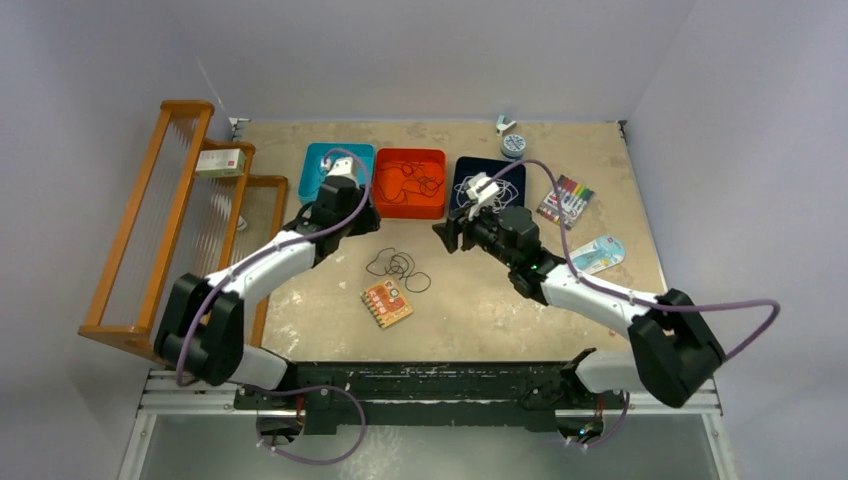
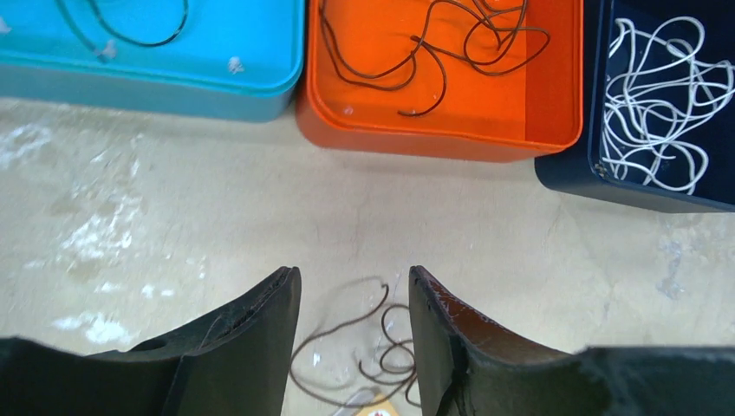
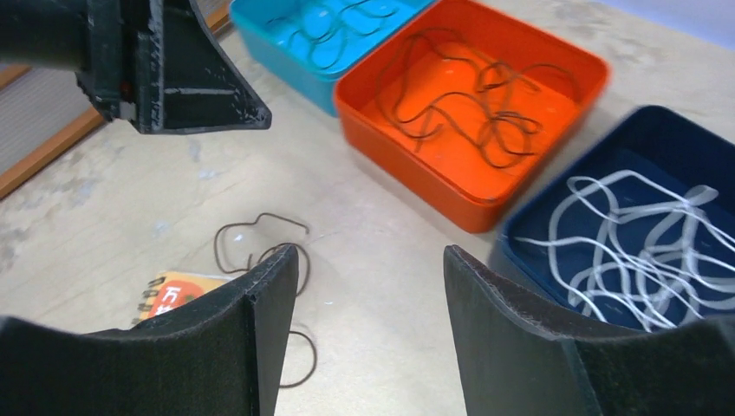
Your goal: Untangle the cables
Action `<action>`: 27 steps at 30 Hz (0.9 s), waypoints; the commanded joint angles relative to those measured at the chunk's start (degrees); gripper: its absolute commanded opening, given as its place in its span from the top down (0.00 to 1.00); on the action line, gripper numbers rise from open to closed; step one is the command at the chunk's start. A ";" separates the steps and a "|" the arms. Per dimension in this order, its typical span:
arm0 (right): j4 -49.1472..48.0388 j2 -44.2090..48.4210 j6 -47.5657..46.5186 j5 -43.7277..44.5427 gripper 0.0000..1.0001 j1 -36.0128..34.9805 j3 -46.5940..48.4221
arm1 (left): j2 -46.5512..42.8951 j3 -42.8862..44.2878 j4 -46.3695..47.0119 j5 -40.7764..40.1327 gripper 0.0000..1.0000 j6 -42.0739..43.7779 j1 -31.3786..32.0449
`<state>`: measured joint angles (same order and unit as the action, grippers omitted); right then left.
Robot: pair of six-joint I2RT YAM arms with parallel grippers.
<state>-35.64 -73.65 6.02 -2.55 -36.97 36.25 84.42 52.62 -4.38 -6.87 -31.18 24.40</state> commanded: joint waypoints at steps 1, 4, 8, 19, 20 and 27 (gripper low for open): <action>4.58 -6.19 -3.37 -12.54 0.35 -0.09 6.76 | -9.17 -3.34 -0.83 -2.58 0.52 -2.25 -0.05; 6.56 -10.64 -5.02 -19.00 0.35 -0.16 10.52 | -13.88 -4.95 -3.98 -4.05 0.52 -1.21 -0.04; 7.35 -16.72 -3.40 -21.20 0.36 -0.29 13.77 | -18.98 -7.20 -6.31 -6.94 0.51 -0.80 -0.11; 13.41 -30.63 -3.73 -30.20 0.41 -0.66 22.81 | -21.10 -9.91 -3.60 -7.85 0.51 -2.91 -0.14; 13.81 -31.29 -3.93 -30.45 0.41 -0.80 23.47 | -20.80 -9.94 -3.10 -7.79 0.51 -3.03 -0.13; 14.34 -33.40 -4.74 -29.03 0.55 -1.31 24.27 | -20.07 -9.90 -1.69 -7.75 0.51 -3.49 -0.12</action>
<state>-21.41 -107.50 2.31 -30.55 -37.89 58.33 64.40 42.61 -9.61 -13.91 -33.58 24.40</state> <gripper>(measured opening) 0.511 0.494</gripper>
